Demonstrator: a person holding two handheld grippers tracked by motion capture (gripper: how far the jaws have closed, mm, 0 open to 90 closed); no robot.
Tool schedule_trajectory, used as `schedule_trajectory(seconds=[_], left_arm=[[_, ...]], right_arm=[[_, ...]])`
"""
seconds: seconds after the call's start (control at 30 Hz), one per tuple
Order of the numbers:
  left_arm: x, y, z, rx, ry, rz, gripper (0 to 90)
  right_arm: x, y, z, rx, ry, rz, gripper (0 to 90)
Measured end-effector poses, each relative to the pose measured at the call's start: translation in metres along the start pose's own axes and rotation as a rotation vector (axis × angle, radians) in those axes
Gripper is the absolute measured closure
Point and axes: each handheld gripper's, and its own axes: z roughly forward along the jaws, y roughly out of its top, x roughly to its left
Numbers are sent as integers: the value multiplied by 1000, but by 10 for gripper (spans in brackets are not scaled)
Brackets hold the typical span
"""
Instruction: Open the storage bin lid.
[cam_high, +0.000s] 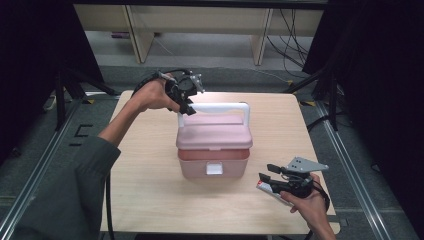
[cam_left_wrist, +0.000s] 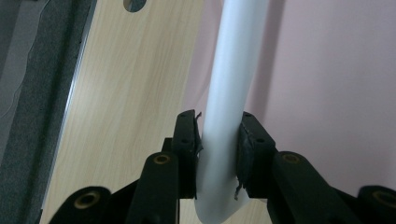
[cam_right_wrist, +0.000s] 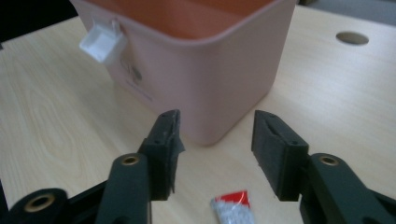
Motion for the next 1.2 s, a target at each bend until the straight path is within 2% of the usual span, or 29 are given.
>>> schedule_trajectory(seconds=[0.1,0.17,0.2,0.23,0.3,0.33,0.37,0.4,0.43,0.5,0.53,0.6,0.63,0.67,0.7,0.73,0.77,0.8,0.87,0.9,0.97,1.03,1.07,1.1,1.13,1.17,1.2], left_arm=[[1,0,0,3,-1,-1,712],[0,0,0,0,-1,-6,712],[1,0,-1,-1,0,-5,712],[1,0,-1,-2,1,-8,711],[1,0,-1,-1,-3,-10,711],[1,0,-1,-2,-2,-11,710],[2,0,-1,-4,0,-7,710],[1,0,-1,-3,-3,-12,710],[1,0,-1,-3,-2,-10,710],[1,-1,-1,-3,-3,-10,711],[1,-1,-1,-4,-3,-12,710],[1,-1,-1,-4,-4,-14,710],[2,0,-1,-4,1,-10,710],[2,0,-2,-4,0,-11,709],[2,0,-2,-4,-2,-10,709],[1,-1,-2,-4,-4,-16,709],[1,-1,-2,-4,-5,-19,709],[1,-1,-2,-4,-5,-19,709],[2,-1,-1,-6,-1,-15,708],[2,-1,-1,-5,-2,-14,708],[3,-1,-1,-5,-2,-13,708],[3,-1,-1,-10,-3,-20,706],[2,-2,-1,-10,-6,-28,706],[2,-2,-1,-10,-8,-30,706],[2,-2,-1,-10,-9,-31,705],[2,-2,-1,-11,-7,-36,704],[3,-2,-1,-7,-3,-32,701]], right_arm=[[-3,9,1,-41,19,-16,617],[-4,14,1,-53,21,-12,666],[-5,18,2,-58,39,-2,683],[-8,21,4,-78,39,-30,700],[-8,27,8,-92,49,-7,738],[-11,30,10,-104,43,-44,750],[-10,34,13,-112,66,-17,768],[-12,37,16,-113,65,-38,775],[-12,40,17,-100,75,-34,785],[-10,44,23,-115,73,-34,804],[-11,48,26,-100,81,-44,816],[-12,51,32,-114,71,-68,826],[-11,52,35,-105,89,-44,835],[-12,54,38,-109,90,-62,839],[-11,54,40,-110,91,-50,842],[-12,56,41,-104,85,-69,843],[-11,56,41,-88,84,-53,844],[-14,57,42,-94,75,-75,848],[-13,57,45,-116,82,-38,852],[-15,57,46,-125,85,-55,853],[-15,58,45,-112,94,-41,855],[-15,60,47,-127,90,-45,857],[-14,60,48,-132,94,-24,859],[-16,62,47,-123,101,-45,859],[-17,62,49,-136,99,-58,859],[-15,63,49,-139,97,-39,860],[-16,64,51,-150,119,-48,859]])
